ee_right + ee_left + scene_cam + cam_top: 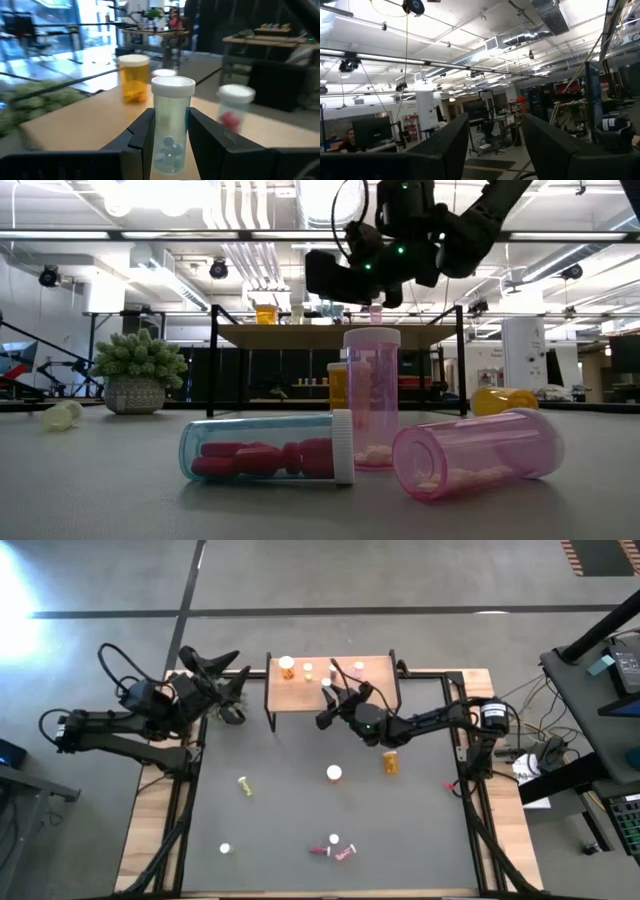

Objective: Pick and place medicine bottles onto shelf by color
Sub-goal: Put the top blue pill bottle on the shelf aligned with the other blue pill bottle

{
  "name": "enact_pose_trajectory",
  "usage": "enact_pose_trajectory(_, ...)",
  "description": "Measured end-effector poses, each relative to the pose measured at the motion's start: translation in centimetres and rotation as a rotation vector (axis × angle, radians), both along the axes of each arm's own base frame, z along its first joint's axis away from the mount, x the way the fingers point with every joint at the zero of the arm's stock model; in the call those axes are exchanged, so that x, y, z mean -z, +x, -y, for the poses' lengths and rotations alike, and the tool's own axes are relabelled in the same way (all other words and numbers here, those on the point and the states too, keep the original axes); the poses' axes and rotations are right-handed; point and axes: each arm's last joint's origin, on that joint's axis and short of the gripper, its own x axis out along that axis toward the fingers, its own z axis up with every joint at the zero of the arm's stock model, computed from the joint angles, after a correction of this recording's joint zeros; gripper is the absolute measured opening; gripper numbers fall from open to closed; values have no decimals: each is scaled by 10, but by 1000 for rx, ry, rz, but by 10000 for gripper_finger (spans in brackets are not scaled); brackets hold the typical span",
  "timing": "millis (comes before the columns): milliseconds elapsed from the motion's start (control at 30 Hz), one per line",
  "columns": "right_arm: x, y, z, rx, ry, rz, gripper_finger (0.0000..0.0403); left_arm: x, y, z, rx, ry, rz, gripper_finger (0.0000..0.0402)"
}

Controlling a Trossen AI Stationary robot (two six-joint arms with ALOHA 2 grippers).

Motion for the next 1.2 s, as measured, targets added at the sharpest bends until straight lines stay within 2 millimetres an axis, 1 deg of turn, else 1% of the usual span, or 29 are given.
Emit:
enact_pose_trajectory(100, -2, -4, 3, 33, -3, 2, 98, -1, 0, -1, -8, 0, 4, 169)
enact_pose_trajectory(167, 0, -8, 2, 41, 8, 5, 98, -1, 0, -2, -13, -1, 4, 169)
enact_pose_trajectory(333, 4, -14, 0, 14, 30, 10, 98, -1, 1, -4, -27, 0, 11, 169)
enact_pose_trajectory(700, 9, -17, 3, 23, 34, -9, 98, -4, 8, -7, -43, 0, 6, 169)
enact_pose_trajectory(1000, 11, -18, 2, 23, 39, -19, 98, 0, 17, -7, -43, -1, -20, 169)
enact_pose_trajectory(1200, 16, -19, 2, 28, 95, -11, 98, 1, 19, -7, -42, -2, -26, 169)
